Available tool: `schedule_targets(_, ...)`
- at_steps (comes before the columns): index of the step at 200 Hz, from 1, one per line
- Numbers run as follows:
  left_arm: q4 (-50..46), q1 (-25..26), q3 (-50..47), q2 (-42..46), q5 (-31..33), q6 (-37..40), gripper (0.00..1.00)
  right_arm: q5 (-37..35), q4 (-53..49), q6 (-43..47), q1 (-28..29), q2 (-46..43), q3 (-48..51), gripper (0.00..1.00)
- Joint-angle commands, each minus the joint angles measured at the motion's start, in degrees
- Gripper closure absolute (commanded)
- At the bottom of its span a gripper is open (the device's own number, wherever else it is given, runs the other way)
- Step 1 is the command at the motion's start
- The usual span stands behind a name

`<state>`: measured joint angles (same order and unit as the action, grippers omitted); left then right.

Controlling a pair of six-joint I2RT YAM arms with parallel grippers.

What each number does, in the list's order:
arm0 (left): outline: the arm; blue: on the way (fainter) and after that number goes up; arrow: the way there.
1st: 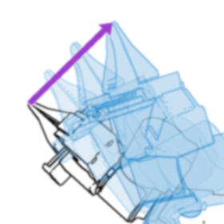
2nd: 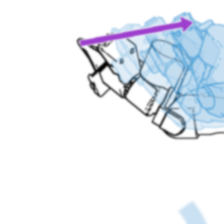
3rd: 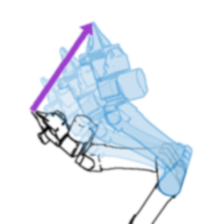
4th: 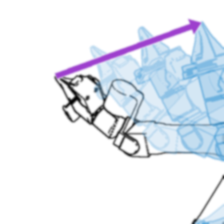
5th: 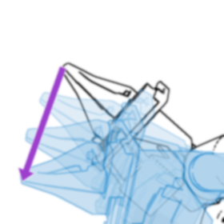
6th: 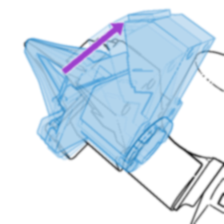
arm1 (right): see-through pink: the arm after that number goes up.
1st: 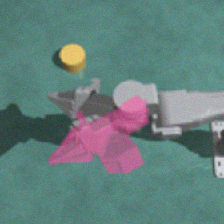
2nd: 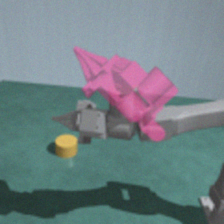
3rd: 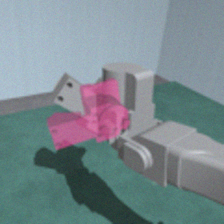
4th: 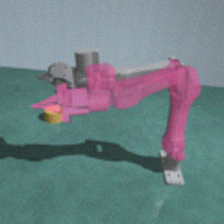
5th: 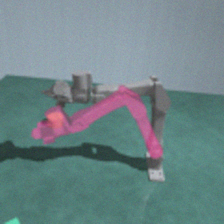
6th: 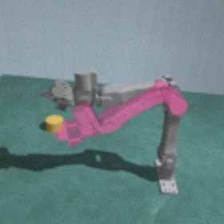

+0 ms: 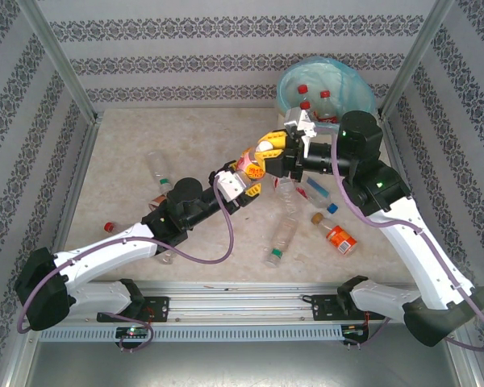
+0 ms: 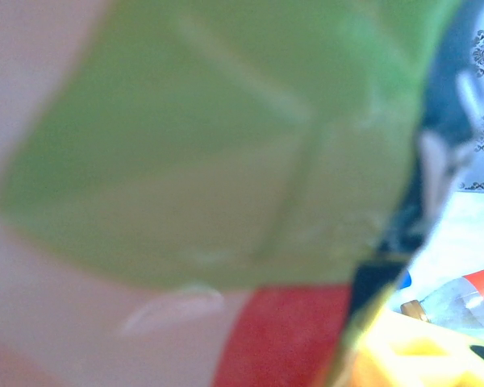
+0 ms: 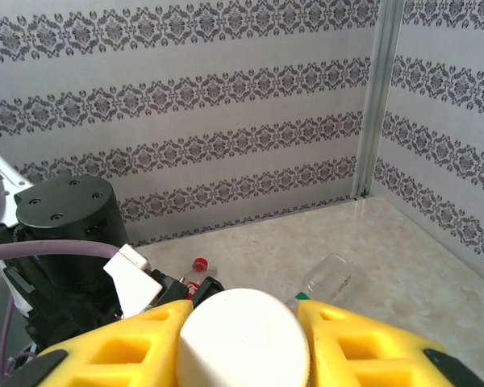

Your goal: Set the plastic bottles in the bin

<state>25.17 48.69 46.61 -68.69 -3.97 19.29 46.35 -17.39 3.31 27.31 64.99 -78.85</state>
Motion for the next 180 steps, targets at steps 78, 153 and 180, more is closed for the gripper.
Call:
schedule_targets(78,4.6,0.5,1.2,2.7,3.5,0.0,0.16,-13.1,-1.2,1.4,1.3,-3.2,-1.9,1.0)
schedule_targets(153,10.8,0.5,6.7,-1.0,7.8,-0.2,0.0,-38.9,1.3,8.6,0.5,-0.6,-11.0,1.0)
schedule_targets(180,8.3,0.5,10.6,-5.0,6.7,-4.5,0.0,-52.7,6.5,10.3,-1.2,3.2,-12.2,1.0)
